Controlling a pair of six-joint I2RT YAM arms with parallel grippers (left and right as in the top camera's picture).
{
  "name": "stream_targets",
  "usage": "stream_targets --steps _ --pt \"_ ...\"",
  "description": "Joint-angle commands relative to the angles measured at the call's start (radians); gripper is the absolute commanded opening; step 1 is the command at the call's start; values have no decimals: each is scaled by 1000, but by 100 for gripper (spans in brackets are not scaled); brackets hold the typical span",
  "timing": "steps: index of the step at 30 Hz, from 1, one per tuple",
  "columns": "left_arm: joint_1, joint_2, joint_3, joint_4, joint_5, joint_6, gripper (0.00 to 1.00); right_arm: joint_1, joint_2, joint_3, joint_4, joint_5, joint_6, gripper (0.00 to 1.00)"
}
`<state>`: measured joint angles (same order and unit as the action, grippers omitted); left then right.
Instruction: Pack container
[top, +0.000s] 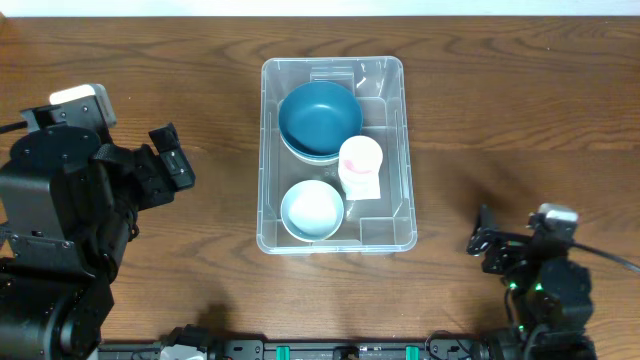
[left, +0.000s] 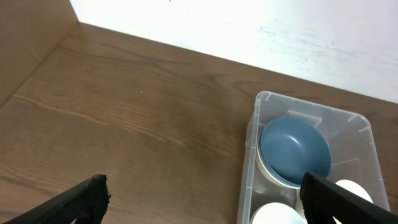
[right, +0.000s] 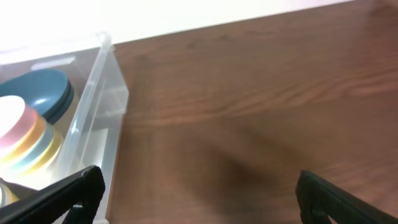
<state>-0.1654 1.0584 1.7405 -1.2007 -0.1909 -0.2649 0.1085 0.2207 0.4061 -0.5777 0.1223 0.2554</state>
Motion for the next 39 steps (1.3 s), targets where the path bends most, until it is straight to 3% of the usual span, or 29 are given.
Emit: stream_targets --steps 1,8,39 --pt "3 -1 -2 0 -12 2 98 -8 -88 -110 41 -70 9 99" --pt "3 -1 -2 0 -12 2 98 -6 -216 -282 141 -116 9 99" --pt "3 -2 -2 0 -12 2 98 -5 -215 -282 150 -127 -40 99"
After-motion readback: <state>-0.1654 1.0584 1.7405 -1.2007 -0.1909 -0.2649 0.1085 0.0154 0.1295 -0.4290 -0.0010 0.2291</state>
